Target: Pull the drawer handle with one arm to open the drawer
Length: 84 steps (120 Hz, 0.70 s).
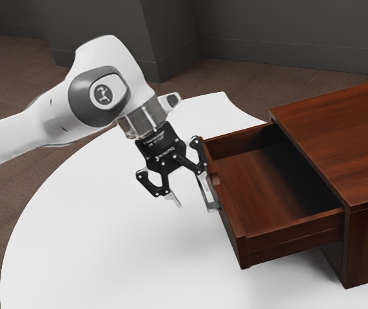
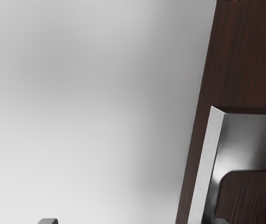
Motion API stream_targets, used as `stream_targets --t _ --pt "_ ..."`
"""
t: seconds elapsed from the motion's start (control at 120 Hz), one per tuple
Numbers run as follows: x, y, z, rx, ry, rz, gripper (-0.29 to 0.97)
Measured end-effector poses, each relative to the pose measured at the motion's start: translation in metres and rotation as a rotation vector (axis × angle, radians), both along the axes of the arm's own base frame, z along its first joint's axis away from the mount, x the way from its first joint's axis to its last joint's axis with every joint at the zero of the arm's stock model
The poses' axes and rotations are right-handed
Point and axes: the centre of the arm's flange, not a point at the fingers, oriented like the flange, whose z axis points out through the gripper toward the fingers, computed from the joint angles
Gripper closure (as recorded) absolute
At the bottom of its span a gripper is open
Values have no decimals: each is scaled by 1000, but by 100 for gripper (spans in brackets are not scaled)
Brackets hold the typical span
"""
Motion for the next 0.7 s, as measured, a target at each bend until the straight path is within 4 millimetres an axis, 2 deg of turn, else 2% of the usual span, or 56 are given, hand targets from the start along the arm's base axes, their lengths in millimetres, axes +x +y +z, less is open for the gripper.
stream_targets --t 0.167,0.3,0.35,0.475,0.525,0.567,0.642,0.7 --pt "-2 1 3 -1 -2 1 27" --pt "-9 2 18 -2 -16 -7 25" --pt "-18 3 34 1 -24 -19 25" --pt "-39 11 102 66 -81 -63 15" --pt "-44 24 122 101 -107 -84 12" --pt "-50 43 137 133 -130 -93 11" --pt "-64 89 157 193 -147 -88 8" --pt "-76 126 163 234 -140 -88 7"
